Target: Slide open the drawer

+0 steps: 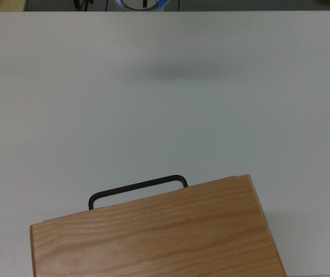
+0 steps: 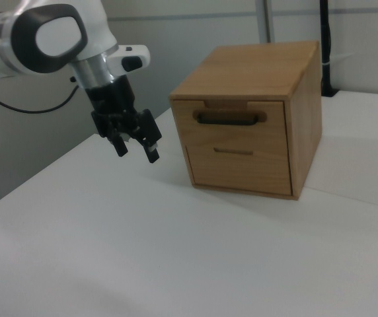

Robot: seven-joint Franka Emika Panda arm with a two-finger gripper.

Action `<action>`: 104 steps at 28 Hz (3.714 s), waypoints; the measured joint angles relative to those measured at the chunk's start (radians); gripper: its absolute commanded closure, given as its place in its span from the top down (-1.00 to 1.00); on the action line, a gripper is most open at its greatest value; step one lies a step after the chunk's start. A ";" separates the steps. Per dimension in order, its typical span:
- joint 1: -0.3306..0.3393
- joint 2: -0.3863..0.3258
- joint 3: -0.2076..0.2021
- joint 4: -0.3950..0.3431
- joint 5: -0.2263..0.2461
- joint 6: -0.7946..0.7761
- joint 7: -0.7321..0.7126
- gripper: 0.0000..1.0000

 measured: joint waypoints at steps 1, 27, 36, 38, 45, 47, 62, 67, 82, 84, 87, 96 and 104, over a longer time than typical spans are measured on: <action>0.000 -0.015 0.000 -0.014 0.000 0.000 0.001 1.00; -0.082 -0.605 -0.002 -0.468 0.016 -0.209 0.081 1.00; -0.082 -0.669 -0.002 -0.537 0.049 -0.235 0.301 1.00; -0.081 -0.666 -0.002 -0.542 0.054 -0.234 0.369 1.00; -0.069 -0.662 0.000 -0.561 0.086 -0.148 0.626 1.00; -0.060 -0.660 0.000 -0.574 0.088 -0.095 0.719 1.00; -0.013 -0.502 0.005 -0.633 0.088 0.331 1.324 1.00; -0.013 -0.434 0.006 -0.632 0.088 0.456 1.405 1.00; -0.013 -0.161 0.010 -0.537 0.088 0.918 1.451 1.00; -0.013 -0.116 0.010 -0.497 0.088 0.954 1.451 1.00; -0.013 -0.062 0.010 -0.445 0.088 0.990 1.451 1.00; -0.014 0.142 0.010 -0.264 0.088 1.039 1.451 1.00; -0.013 0.270 0.022 -0.171 0.087 1.164 1.451 1.00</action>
